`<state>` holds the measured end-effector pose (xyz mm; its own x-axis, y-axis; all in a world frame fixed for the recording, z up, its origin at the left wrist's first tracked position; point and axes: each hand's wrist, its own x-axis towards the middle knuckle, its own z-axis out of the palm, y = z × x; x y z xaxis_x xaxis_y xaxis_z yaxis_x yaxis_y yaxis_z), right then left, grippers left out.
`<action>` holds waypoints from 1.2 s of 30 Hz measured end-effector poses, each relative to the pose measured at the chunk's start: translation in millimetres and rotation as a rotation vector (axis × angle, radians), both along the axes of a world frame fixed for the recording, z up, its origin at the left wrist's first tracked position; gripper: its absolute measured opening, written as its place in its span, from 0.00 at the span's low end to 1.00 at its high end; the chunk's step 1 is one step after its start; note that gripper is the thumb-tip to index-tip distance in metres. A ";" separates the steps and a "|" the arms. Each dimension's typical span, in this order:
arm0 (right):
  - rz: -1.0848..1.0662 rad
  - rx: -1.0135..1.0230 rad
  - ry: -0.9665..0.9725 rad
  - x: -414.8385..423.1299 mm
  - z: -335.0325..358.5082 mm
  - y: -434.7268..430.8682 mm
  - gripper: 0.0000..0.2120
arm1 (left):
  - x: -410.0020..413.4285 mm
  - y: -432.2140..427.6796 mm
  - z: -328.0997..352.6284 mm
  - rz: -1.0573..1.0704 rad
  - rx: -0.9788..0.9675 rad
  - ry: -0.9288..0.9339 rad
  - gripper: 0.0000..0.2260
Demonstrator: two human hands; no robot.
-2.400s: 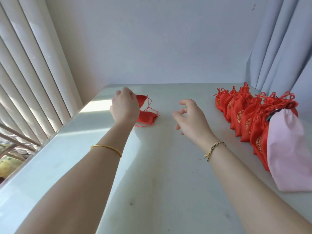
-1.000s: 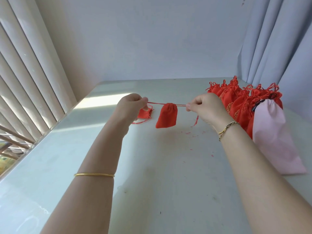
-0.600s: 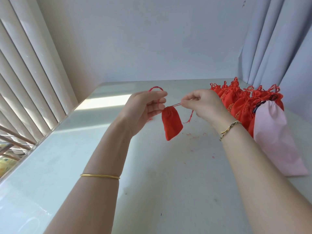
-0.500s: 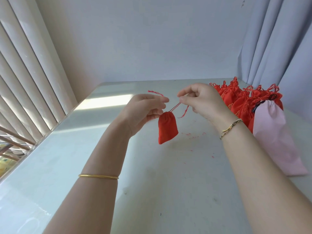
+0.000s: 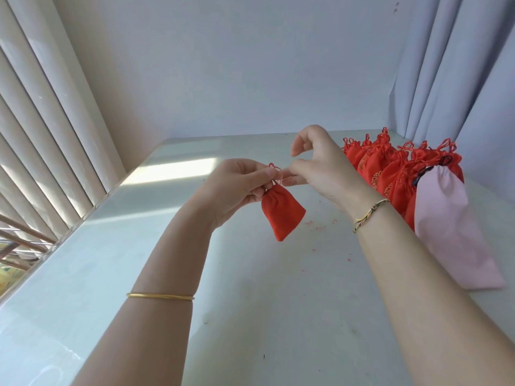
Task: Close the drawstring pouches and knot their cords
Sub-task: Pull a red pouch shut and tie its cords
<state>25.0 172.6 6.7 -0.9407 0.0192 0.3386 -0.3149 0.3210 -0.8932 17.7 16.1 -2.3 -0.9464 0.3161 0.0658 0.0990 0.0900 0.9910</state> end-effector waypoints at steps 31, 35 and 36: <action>0.207 0.125 -0.101 0.4 -6.7 -1.5 0.07 | 1.0 -5.9 5.8 0.022 0.130 -0.061 0.08; 0.194 0.120 -0.120 -2.0 -11.5 -1.5 0.04 | 1.4 -4.6 5.6 0.078 0.098 -0.003 0.10; 0.184 0.124 -0.126 -2.7 -12.1 -2.0 0.05 | 1.9 -3.1 5.2 0.089 0.094 0.011 0.11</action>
<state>22.3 170.6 -5.4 -0.9594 -0.1905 0.2080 -0.2672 0.3777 -0.8865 19.7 12.9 2.9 -0.9695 0.2229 0.1022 0.1061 0.0055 0.9943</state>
